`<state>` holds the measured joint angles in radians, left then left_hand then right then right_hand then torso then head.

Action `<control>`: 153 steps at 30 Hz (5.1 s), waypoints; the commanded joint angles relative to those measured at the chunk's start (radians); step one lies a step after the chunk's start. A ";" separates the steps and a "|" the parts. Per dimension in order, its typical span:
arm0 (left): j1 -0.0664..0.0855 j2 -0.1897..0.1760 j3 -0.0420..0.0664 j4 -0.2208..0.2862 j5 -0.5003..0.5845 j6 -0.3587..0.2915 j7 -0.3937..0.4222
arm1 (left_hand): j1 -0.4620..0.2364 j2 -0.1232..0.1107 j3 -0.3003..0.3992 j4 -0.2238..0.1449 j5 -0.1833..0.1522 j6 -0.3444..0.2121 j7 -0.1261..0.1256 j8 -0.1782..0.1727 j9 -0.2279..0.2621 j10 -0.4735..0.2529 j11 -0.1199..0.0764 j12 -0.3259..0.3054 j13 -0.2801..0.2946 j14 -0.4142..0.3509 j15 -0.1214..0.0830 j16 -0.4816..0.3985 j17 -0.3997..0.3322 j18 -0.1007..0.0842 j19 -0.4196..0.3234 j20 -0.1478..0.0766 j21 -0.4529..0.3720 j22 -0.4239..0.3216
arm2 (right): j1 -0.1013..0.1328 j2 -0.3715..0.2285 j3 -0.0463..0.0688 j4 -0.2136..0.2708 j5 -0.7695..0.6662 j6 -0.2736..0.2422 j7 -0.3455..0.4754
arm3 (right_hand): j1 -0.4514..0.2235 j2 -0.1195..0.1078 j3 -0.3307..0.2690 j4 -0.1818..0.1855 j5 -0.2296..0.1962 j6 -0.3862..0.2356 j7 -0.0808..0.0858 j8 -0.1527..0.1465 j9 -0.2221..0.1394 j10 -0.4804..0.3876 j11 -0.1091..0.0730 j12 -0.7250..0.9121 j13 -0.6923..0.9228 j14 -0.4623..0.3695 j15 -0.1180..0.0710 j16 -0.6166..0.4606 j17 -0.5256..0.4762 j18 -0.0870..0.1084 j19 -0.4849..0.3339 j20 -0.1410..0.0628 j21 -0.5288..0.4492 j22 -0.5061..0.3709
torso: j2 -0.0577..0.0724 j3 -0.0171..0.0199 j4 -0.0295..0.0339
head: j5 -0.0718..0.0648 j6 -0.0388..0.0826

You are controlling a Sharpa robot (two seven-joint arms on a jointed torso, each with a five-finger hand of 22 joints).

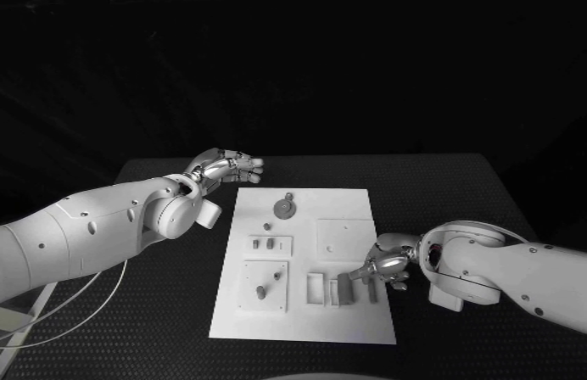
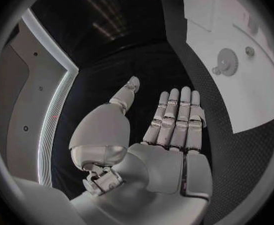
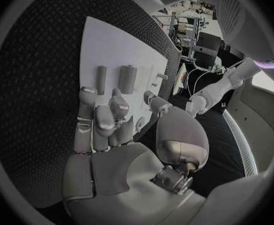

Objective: Assemble the parts on the task board

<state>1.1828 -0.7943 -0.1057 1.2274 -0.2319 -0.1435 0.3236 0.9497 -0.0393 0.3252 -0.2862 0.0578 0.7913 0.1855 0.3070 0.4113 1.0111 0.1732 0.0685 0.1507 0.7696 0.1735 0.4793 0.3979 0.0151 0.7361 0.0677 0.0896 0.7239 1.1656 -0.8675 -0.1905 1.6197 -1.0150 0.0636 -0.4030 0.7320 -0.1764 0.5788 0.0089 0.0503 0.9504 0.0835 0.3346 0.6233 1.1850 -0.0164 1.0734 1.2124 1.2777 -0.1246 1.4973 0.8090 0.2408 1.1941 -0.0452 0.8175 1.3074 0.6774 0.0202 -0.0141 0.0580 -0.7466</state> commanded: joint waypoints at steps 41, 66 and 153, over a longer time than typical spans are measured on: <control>0.001 -0.003 0.001 0.009 0.010 0.034 0.008 | -0.012 0.010 -0.013 -0.001 -0.004 0.008 0.014 -0.001 0.002 0.001 0.009 0.002 -0.007 0.013 0.000 -0.013 0.004 -0.002 -0.003 0.006 -0.007 -0.004 | -0.070 0.135 -0.004 -0.100 -0.038 0.037 -0.082 | -0.010 -0.027 0.041 0.004 -0.001 0.017 0.009 -0.028 0.005 -0.008 -0.004 0.011 -0.007 -0.001 -0.003 0.005 0.005 0.021 -0.002 -0.011 0.019 0.022 | 0.001 -0.0039 0.0023 | 0.010 -0.035; 0.001 -0.007 0.001 0.005 0.010 0.035 -0.003 | -0.013 0.012 -0.014 0.000 -0.004 0.009 0.014 0.000 0.003 0.002 0.009 0.003 -0.008 0.012 0.000 -0.016 0.005 -0.003 -0.004 0.006 -0.008 -0.004 | -0.070 0.103 -0.004 -0.050 -0.050 -0.012 -0.073 | 0.052 0.207 0.026 -0.287 -0.001 0.054 0.004 -0.034 0.016 0.004 -0.008 0.020 -0.021 0.002 -0.006 0.005 0.004 0.021 -0.008 0.003 0.033 0.018 | 0.001 -0.0042 0.0000 | 0.014 -0.034; 0.001 0.008 0.000 -0.003 0.010 0.042 -0.034 | -0.059 0.013 -0.032 0.005 -0.005 0.006 0.015 -0.004 0.001 0.002 0.010 0.002 -0.022 0.014 0.002 -0.035 0.012 -0.002 -0.006 0.007 -0.015 -0.008 | -0.019 0.224 -0.025 -0.109 0.169 -0.073 -0.111 | -0.054 0.151 0.031 -0.234 -0.001 0.080 -0.002 -0.051 0.011 0.010 -0.014 0.020 -0.034 0.003 -0.012 0.004 0.002 0.021 -0.008 0.001 0.031 0.017 | 0.003 -0.0067 -0.0036 | 0.024 -0.038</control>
<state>1.1832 -0.7877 -0.1064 1.2234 -0.2279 -0.1163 0.2842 0.9017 -0.0255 0.2978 -0.2809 0.0578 0.7985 0.1928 0.3070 0.4125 1.0148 0.1767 0.0685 0.1299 0.7773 0.1732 0.4489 0.4086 0.0152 0.7327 0.0713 0.0781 0.7178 1.1505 -0.6467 -0.2126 1.5102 -0.8369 -0.0160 -0.5148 0.6878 -0.0256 0.6086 -0.2313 0.0462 1.0150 0.0744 0.2875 0.6355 1.1961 -0.0265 1.0882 1.1800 1.2806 -0.1317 1.4984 0.8113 0.2308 1.1866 -0.0404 0.8462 1.3080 0.6807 0.0137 -0.0177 0.0818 -0.7846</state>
